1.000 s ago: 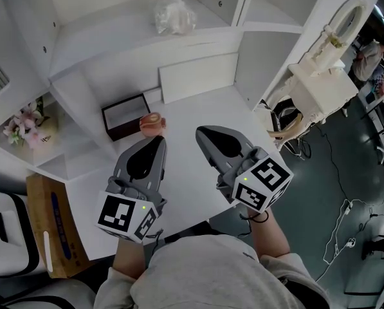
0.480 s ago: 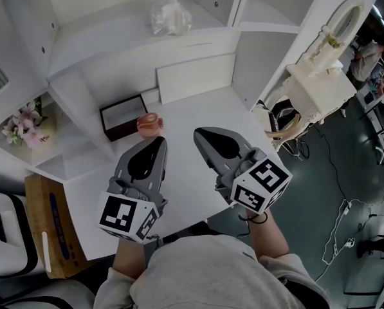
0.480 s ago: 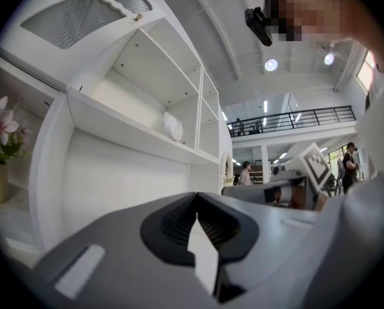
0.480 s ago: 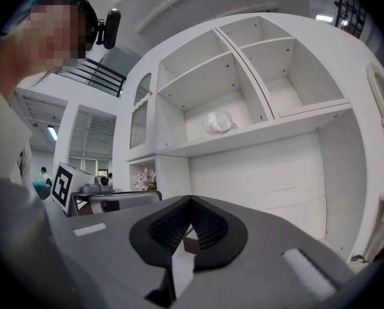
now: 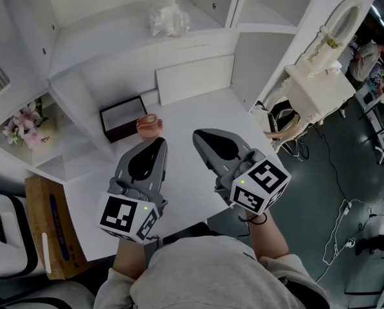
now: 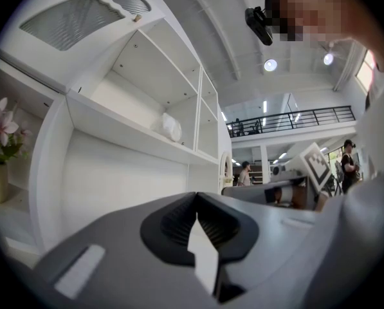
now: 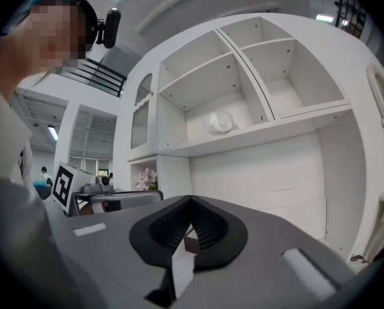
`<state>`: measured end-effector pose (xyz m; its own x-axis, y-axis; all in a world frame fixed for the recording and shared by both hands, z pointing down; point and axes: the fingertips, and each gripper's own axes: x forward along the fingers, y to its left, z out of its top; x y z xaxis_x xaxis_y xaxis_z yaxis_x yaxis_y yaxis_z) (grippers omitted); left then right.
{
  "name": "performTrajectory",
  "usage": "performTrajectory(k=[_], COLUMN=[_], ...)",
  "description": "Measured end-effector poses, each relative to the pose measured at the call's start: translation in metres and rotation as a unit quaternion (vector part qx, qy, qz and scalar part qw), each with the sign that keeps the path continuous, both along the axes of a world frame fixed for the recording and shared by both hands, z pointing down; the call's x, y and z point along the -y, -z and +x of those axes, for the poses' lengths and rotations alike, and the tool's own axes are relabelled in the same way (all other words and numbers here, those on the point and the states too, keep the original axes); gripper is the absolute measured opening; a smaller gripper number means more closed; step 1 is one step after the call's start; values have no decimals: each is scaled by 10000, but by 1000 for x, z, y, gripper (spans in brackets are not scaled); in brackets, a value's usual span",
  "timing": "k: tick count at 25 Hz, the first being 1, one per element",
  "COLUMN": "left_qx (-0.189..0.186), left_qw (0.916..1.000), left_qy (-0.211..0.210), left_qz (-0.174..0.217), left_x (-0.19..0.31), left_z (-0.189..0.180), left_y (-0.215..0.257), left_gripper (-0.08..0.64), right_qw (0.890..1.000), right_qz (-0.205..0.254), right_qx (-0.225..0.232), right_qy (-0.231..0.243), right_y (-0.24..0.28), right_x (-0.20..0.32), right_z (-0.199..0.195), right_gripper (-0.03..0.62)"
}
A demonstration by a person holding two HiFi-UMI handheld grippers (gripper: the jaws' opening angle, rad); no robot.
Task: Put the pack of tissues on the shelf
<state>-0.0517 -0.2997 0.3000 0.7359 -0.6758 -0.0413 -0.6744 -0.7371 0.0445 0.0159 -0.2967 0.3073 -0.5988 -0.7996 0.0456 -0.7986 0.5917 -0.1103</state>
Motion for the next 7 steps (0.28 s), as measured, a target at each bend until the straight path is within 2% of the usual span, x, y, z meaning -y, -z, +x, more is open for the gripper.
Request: performTrajectory(k=[7], left_qx=[-31], left_qw=[10000], left_qy=[-23], left_qz=[-11], left_x=[0], left_z=[0], left_y=[-2], left_gripper=[2], right_qw=[10000], right_qz=[-16], right_qx=[-17], right_qy=[-25], right_y=[-2], right_x=[-1], right_z=[0], right_gripper=[0])
